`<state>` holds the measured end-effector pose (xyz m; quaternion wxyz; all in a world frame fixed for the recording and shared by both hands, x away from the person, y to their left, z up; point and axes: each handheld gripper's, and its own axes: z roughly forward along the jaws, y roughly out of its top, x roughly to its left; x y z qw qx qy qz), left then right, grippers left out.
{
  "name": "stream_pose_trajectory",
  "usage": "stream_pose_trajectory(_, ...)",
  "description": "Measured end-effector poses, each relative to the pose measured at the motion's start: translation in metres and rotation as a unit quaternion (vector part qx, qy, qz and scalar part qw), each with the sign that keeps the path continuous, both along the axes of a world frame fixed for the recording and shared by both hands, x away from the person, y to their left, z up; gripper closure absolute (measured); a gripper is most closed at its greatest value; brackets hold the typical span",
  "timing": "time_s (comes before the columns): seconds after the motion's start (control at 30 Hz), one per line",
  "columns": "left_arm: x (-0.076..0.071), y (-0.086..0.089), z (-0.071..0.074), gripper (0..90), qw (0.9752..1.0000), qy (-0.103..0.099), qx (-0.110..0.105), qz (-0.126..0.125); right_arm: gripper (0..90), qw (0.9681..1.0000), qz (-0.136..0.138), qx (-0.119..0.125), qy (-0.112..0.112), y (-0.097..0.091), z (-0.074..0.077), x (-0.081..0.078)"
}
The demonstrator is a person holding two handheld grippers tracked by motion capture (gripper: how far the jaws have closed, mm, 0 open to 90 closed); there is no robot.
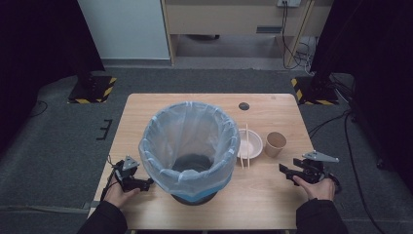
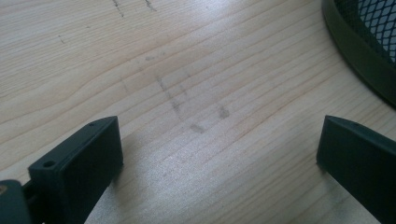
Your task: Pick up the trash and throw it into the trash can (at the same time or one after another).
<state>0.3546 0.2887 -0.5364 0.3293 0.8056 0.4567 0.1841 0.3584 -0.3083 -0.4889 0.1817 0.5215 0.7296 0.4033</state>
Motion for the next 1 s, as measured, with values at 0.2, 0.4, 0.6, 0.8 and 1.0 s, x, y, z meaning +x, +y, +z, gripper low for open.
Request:
stream_pose_trajectory(0.2, 0.0, 0.0, 0.0, 0.0, 1.0, 0.001, 0.001, -0.001, 31.8, 0.9999, 0.011, -0.002, -0.003, 0.006, 0.014, 0.0)
stream_pose_trajectory(0.4, -0.001, -0.001, 0.0, 0.0, 1.0, 0.0, 0.0, -0.001, 32.5, 0.9993, 0.014, 0.01, -0.033, 0.014, 0.027, 0.003)
stream_pose_trajectory(0.6, -0.001, -0.001, 0.0, 0.0, 1.0, -0.001, 0.0, 0.0, 30.2, 0.9979, -0.011, 0.029, -0.056, 0.011, 0.039, 0.008)
stream_pose_trajectory(0.8, -0.001, -0.001, 0.0, 0.0, 1.0, -0.001, 0.0, 0.002, 31.8, 0.9924, -0.051, 0.056, -0.097, 0.006, 0.056, 0.025)
stream_pose_trajectory(1.0, -0.001, -0.001, 0.0, 0.0, 1.0, -0.001, 0.0, 0.002, 33.2, 0.989, -0.072, 0.058, -0.115, 0.003, 0.06, 0.037)
